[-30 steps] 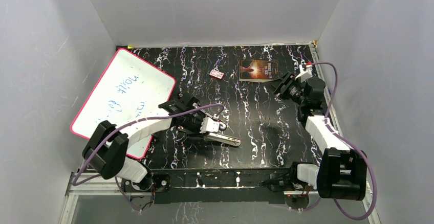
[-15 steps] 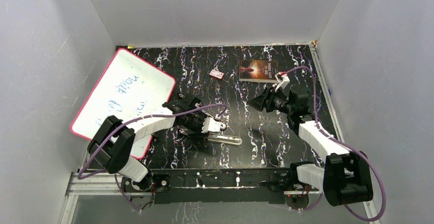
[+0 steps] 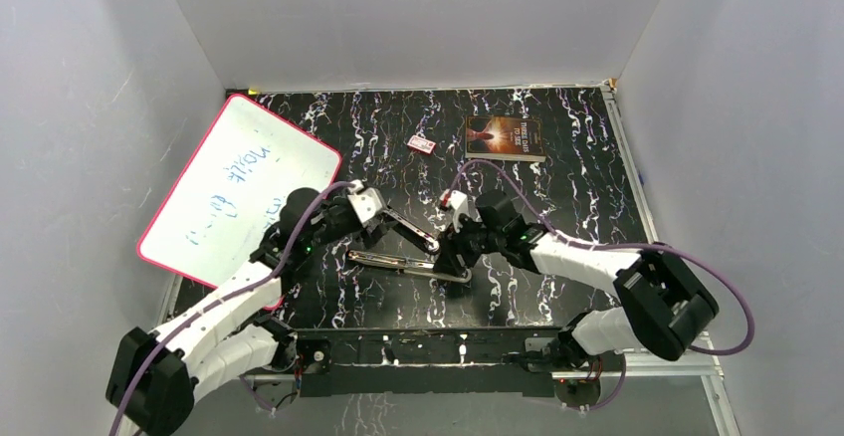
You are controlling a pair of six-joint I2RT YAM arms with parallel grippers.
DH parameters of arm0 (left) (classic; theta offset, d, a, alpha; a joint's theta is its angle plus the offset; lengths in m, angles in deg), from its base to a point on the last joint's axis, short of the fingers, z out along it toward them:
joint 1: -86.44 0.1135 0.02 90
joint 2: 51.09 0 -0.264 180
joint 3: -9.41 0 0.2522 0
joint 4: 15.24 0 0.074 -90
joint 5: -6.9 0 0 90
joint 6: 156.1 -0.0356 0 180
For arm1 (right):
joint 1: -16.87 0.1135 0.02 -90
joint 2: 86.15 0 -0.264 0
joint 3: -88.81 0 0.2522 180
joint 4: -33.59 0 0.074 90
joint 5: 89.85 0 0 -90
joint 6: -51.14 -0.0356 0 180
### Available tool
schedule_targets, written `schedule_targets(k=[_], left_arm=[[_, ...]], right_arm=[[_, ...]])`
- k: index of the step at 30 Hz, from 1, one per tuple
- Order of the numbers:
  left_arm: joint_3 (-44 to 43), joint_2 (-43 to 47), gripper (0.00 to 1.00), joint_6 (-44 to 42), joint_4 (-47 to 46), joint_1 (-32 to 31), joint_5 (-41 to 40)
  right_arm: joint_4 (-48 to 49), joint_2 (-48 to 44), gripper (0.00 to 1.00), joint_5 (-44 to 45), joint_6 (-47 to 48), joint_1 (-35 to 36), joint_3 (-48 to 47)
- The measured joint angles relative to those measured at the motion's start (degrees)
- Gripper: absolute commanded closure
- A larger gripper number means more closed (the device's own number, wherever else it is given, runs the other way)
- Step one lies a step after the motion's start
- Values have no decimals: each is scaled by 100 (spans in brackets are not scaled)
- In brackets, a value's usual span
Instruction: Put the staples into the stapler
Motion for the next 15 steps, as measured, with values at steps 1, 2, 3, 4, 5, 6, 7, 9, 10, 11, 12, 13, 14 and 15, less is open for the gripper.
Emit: schedule_targets(k=[1, 2, 3, 4, 5, 6, 7, 9, 10, 11, 12, 13, 14, 15], left_arm=[[131, 186, 22, 245, -293, 26, -146], [262, 337, 22, 483, -570, 66, -365], [304, 402, 22, 555, -645, 83, -424], [350, 505, 22, 695, -750, 109, -562], [358, 573, 21, 804, -820, 127, -671], [358, 625, 21, 905, -922, 149, -780], [358, 654, 21, 951, -968, 160, -844], [358, 697, 21, 1049, -1047, 173, -984], [358, 710, 21, 1095, -1073, 177, -1060], [356, 717, 21, 1137, -1082, 177, -1132], [352, 717, 21, 1165, -1084, 177, -1207], [339, 717, 21, 1202, -1069, 181, -1270], [317, 717, 21, 1222, -1056, 181, -1346], [293, 719, 21, 1228, -1043, 181, -1392]], right_arm=[[-35, 127, 31, 109, 63, 109, -52], [-109, 249, 31, 258, 138, 251, -133], [-133, 306, 31, 317, 166, 308, -168], [-168, 428, 32, 442, 225, 420, -249], [-184, 520, 32, 527, 284, 498, -306], [-223, 608, 33, 627, 341, 590, -365], [-267, 654, 34, 699, 387, 654, -400], [-361, 741, 36, 848, 490, 767, -466], [-398, 778, 37, 909, 525, 804, -481], [-444, 811, 39, 986, 566, 839, -498], [-474, 844, 42, 1056, 597, 887, -505], [-490, 868, 46, 1130, 614, 918, -507], [-511, 883, 50, 1196, 627, 955, -507], [-529, 887, 55, 1268, 645, 988, -507]])
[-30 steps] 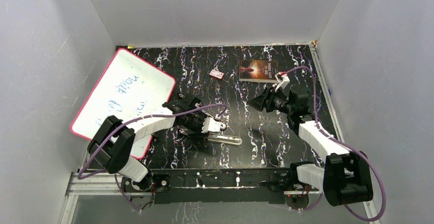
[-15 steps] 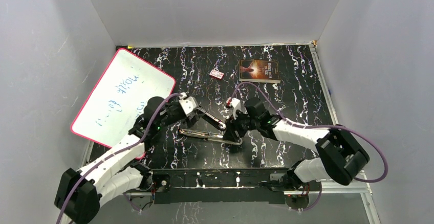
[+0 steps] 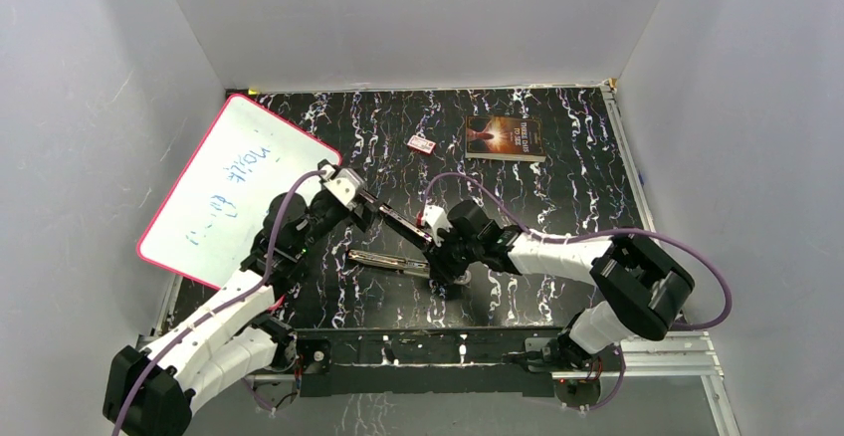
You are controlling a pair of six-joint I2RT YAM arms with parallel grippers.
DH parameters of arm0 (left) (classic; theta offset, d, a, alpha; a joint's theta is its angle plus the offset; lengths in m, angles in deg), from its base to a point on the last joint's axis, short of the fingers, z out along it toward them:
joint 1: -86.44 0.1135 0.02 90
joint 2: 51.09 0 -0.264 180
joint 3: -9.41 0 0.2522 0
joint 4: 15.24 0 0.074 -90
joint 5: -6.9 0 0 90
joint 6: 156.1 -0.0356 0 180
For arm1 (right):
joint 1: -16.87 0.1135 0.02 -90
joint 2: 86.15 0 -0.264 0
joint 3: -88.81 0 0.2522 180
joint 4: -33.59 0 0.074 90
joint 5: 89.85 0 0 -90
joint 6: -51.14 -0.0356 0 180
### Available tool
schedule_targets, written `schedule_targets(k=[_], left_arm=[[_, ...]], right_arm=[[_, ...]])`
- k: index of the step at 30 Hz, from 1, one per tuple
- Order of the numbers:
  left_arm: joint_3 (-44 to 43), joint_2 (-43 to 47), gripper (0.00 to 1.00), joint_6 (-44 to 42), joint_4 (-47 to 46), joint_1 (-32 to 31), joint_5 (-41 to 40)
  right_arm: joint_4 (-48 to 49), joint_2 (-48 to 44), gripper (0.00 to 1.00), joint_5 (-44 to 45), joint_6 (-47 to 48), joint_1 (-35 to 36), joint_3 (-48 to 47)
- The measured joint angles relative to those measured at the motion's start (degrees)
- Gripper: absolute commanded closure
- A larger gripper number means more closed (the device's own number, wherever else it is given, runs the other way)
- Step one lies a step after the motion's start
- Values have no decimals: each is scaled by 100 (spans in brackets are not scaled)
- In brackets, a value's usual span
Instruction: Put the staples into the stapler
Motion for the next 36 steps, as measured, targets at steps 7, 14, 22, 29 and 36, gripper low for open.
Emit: schedule_targets(k=[7, 14, 22, 29, 36], left_arm=[[-203, 4, 21, 28, 20, 0, -243], [-304, 7, 21, 59, 26, 0, -400], [-310, 7, 21, 83, 24, 0, -577], [-317, 35, 21, 229, 24, 0, -968], [-337, 98, 20, 258, 26, 2, -1084]], right_arm=[[-26, -11, 81, 203, 44, 181, -52], [-17, 26, 86, 304, -31, 321, -94], [98, 358, 90, 581, -393, 671, -396], [144, 490, 92, 1287, -1029, 988, -542], [142, 758, 92, 1786, -1384, 1086, -826]])
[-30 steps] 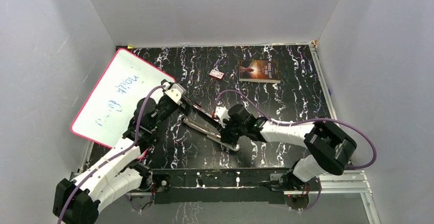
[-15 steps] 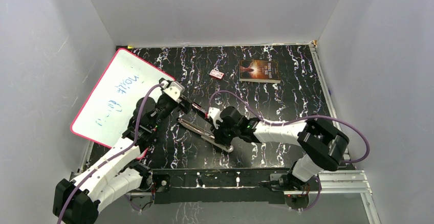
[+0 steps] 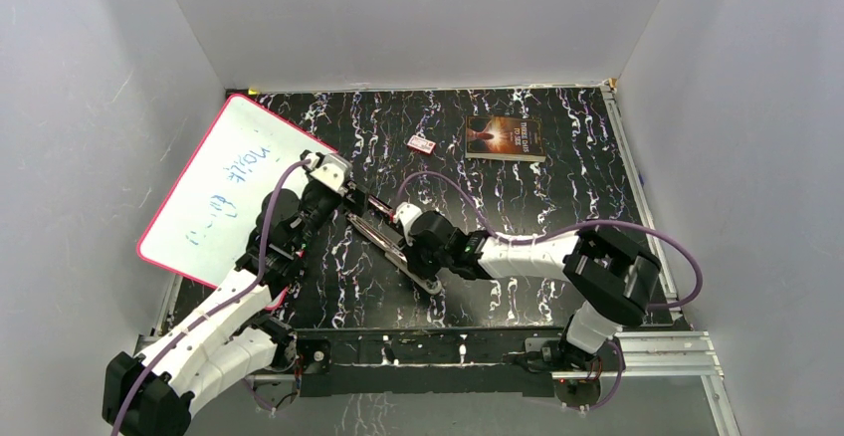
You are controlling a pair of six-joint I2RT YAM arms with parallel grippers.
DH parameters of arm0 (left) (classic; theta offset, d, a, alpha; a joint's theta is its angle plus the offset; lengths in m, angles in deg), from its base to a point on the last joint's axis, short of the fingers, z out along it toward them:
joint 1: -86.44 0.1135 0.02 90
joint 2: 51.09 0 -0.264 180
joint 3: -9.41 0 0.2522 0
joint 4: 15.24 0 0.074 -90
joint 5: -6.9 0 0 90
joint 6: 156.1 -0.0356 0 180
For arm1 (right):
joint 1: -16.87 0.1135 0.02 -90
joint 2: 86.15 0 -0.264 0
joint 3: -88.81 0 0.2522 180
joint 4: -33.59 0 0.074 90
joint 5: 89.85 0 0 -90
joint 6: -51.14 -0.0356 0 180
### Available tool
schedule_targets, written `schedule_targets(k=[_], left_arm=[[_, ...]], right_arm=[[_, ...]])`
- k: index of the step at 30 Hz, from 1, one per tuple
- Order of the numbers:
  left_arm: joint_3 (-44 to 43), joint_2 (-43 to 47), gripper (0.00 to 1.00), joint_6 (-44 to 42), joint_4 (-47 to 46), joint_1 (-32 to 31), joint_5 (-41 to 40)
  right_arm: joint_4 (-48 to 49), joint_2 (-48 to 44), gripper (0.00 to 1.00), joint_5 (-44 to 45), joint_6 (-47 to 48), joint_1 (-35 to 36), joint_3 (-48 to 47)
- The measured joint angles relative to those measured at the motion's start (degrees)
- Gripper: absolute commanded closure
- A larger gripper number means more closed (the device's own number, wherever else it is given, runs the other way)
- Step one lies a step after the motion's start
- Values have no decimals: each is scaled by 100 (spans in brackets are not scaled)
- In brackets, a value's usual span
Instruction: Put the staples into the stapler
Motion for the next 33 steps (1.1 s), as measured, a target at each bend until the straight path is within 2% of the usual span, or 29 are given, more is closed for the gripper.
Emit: schedule_targets(k=[12, 20, 22, 30, 33], left_arm=[[0, 15, 20, -28, 22, 0, -26], [0, 15, 20, -33, 116, 0, -26], [0, 17, 20, -44, 122, 0, -26], [0, 17, 18, -85, 149, 0, -31], [0, 20, 18, -94, 151, 0, -48]], right_arm=[[101, 566, 90, 90, -44, 0, -579], [146, 728, 84, 111, -107, 0, -743], [175, 737, 81, 111, -109, 0, -743], [243, 761, 57, 85, -13, 4, -763], [387, 728, 52, 39, 7, 4, -763]])
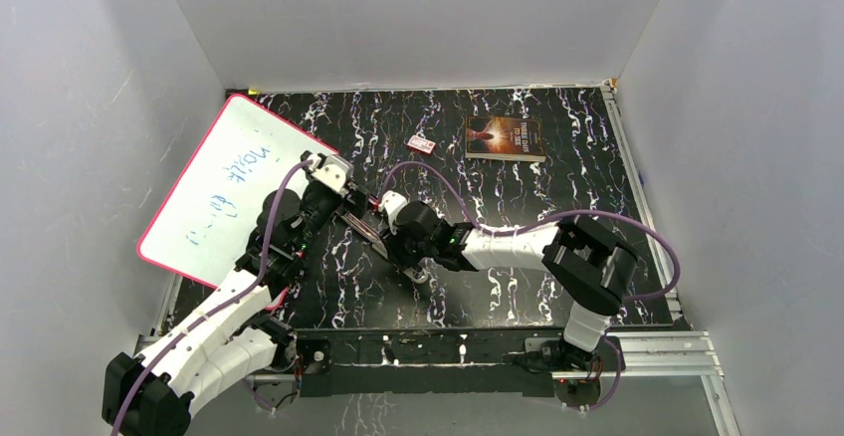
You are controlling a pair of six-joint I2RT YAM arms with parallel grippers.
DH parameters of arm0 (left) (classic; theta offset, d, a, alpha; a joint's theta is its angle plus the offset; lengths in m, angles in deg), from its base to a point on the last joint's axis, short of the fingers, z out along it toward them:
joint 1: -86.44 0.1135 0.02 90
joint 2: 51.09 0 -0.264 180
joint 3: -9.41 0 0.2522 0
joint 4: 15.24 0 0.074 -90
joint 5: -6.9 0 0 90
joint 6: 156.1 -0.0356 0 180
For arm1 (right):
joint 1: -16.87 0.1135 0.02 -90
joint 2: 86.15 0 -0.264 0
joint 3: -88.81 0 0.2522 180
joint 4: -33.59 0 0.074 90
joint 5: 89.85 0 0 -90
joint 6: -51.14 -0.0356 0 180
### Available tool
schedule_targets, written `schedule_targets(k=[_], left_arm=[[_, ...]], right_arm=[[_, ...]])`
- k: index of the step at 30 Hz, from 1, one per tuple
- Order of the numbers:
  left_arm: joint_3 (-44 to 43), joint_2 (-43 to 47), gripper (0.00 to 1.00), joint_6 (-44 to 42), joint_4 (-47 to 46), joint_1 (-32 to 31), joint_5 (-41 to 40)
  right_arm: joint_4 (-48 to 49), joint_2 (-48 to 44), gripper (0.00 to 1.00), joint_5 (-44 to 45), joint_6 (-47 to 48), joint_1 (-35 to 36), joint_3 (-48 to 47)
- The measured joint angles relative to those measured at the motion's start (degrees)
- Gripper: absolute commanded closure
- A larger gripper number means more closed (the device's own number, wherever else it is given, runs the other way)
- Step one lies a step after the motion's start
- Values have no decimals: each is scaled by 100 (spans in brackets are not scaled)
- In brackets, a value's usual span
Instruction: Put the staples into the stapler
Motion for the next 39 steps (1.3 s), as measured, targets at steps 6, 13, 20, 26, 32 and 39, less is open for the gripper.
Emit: schedule_targets(k=[6, 13, 20, 26, 32, 39], left_arm=[[0, 9, 18, 4, 2, 0, -68], [-33, 37, 15, 136, 35, 0, -267], [-807, -407, 15, 654, 625, 0, -796], [-1410, -1047, 14, 1080, 1185, 2, -1023], [-1965, -2074, 11, 1316, 1513, 4, -903], [-3042, -3759, 10, 1416, 1644, 83, -485]], right_arm=[[136, -459, 48, -57, 2, 0, 17], [297, -1419, 41, 243, -98, -114, 417], [240, -2350, 35, 518, -625, -1075, 986], [-70, -2518, 31, 678, -1172, -2166, 1062], [-450, -2459, 29, 721, -1574, -2505, 1075], [-356, -2533, 29, 723, -1722, -2509, 1458]])
